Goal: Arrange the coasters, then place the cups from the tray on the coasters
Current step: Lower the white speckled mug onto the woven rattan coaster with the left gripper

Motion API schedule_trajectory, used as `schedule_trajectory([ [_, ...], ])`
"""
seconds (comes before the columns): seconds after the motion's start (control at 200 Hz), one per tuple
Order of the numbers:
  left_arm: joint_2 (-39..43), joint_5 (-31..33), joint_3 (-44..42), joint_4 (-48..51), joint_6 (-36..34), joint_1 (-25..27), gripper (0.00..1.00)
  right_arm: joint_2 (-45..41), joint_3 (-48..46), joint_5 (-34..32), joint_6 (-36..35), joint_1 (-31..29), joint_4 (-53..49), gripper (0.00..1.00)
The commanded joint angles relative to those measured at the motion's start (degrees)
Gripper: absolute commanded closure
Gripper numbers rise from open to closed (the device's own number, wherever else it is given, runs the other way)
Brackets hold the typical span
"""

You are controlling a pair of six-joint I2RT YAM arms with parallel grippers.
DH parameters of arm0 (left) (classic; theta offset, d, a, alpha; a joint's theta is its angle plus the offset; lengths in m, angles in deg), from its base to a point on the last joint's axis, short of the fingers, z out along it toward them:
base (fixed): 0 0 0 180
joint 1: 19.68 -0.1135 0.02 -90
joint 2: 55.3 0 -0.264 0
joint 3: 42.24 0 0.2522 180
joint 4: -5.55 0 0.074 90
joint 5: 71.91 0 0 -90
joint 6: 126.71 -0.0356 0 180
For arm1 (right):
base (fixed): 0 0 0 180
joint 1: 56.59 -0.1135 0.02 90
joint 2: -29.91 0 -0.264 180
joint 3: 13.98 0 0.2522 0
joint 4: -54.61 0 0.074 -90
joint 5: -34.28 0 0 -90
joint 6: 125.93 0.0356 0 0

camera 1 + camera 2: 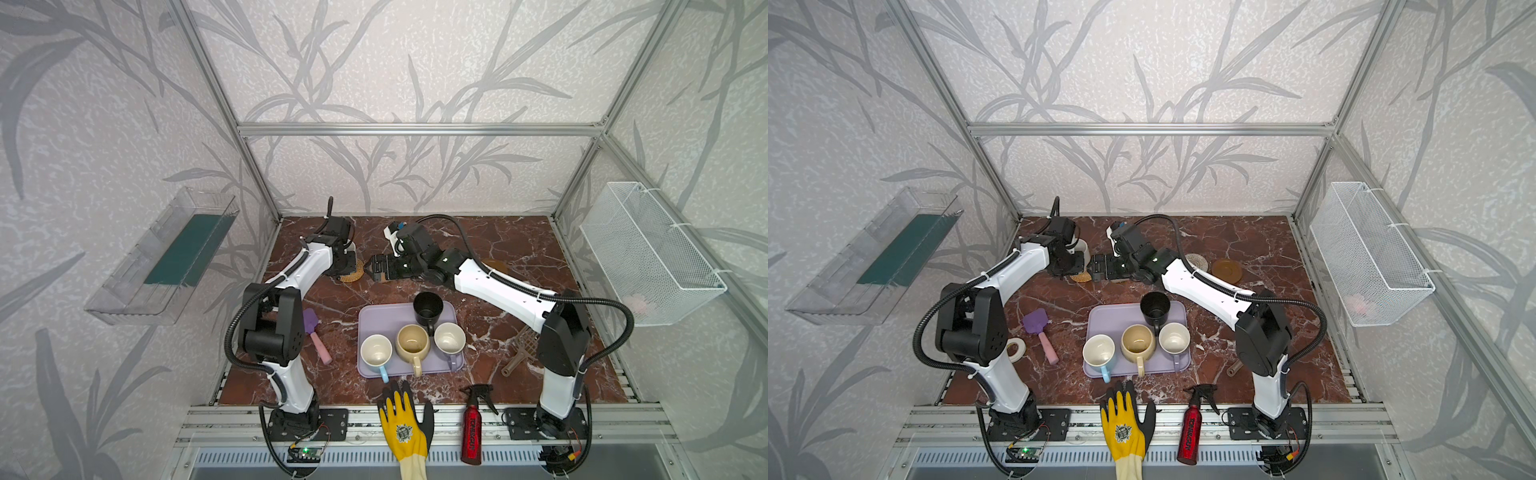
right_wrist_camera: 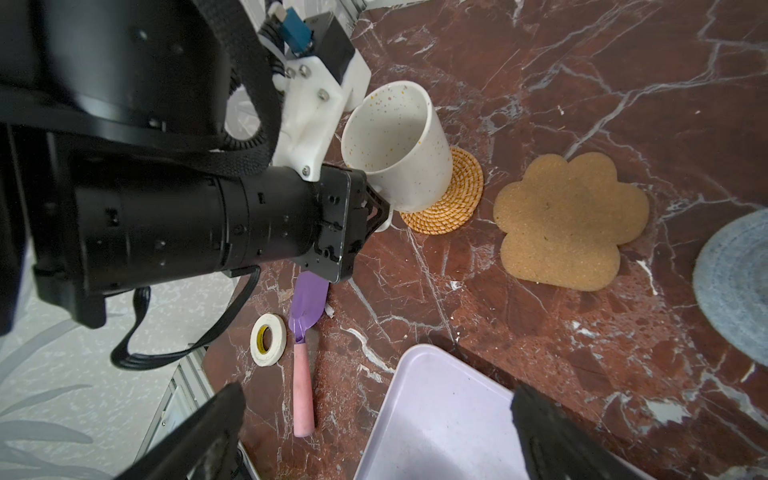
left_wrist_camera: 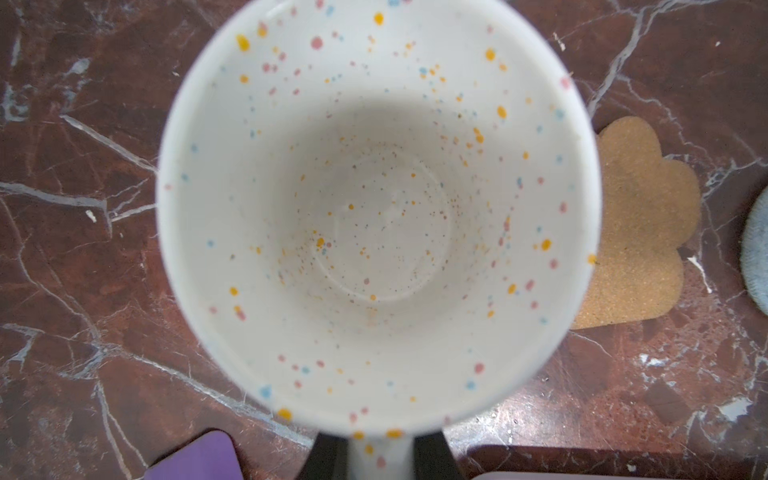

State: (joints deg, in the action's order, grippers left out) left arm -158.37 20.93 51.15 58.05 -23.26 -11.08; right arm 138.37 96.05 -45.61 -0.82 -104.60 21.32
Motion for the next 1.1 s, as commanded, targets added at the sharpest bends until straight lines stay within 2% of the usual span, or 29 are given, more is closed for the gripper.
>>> schedule_trajectory([
  [0.0,0.8,0.5,1.6,-4.3,-0.7,-0.2,1.0,0.7,0.7,0.4,-0.1,0.4,0.5,0.01],
  [0.135,0.5,-2.0,1.5,-5.4,-1.2,-0.2,1.0,1.0,1.0,0.6,-0.3,0.4,0.2,0.01],
  [0.87,-2.2,-0.1,1.2,-4.5,-0.1,-0.2,1.0,0.7,-1.0,1.7,0.2,0.8,1.3,0.01],
  [1.1,-1.7,-2.3,0.1,-3.5,0.2,-0.3,1.0,0.2,-1.7,1.7,0.2,0.8,1.5,0.01],
])
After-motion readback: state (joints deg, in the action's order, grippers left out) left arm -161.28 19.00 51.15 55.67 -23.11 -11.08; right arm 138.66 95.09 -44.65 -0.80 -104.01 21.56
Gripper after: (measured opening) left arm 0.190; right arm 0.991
